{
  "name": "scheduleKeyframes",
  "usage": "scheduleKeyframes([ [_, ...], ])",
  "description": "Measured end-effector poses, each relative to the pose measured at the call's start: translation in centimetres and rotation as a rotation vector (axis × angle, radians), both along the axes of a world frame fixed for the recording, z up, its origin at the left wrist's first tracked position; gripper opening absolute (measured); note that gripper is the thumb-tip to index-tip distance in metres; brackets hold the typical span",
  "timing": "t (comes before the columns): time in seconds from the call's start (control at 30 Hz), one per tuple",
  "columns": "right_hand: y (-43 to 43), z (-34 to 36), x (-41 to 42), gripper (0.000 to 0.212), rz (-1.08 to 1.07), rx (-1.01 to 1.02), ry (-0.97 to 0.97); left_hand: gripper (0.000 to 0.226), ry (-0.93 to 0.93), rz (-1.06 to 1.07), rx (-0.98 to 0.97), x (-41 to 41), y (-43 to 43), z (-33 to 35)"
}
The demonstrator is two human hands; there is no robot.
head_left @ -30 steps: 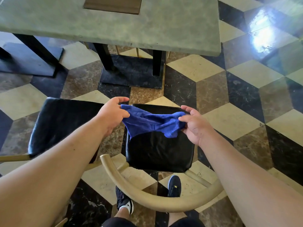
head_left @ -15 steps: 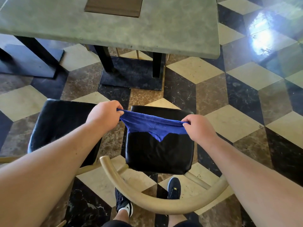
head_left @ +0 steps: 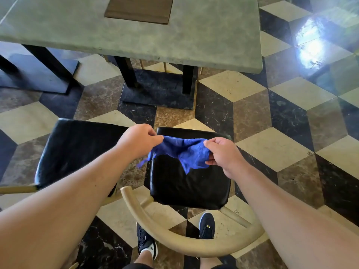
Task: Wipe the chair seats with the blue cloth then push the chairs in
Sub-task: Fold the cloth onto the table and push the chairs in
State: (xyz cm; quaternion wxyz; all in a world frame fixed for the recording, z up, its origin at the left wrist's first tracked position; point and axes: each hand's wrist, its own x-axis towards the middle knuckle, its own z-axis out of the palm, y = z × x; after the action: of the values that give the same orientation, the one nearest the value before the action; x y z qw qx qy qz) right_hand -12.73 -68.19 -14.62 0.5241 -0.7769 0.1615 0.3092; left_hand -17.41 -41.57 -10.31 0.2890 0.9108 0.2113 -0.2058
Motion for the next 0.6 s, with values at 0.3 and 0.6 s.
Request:
scheduleKeyframes([
  [0.3,6.6,4.0,-2.0,0.018,0.124,0.171,0.115,0.017,0.042,0.170,-0.498,-1.1,-2.0,2.5],
  [0.6,12.1,10.4,-2.1,0.023,0.162,0.207,0.009,0.045,0.020,-0.084,-0.609,-3.2,3.3,8.1],
])
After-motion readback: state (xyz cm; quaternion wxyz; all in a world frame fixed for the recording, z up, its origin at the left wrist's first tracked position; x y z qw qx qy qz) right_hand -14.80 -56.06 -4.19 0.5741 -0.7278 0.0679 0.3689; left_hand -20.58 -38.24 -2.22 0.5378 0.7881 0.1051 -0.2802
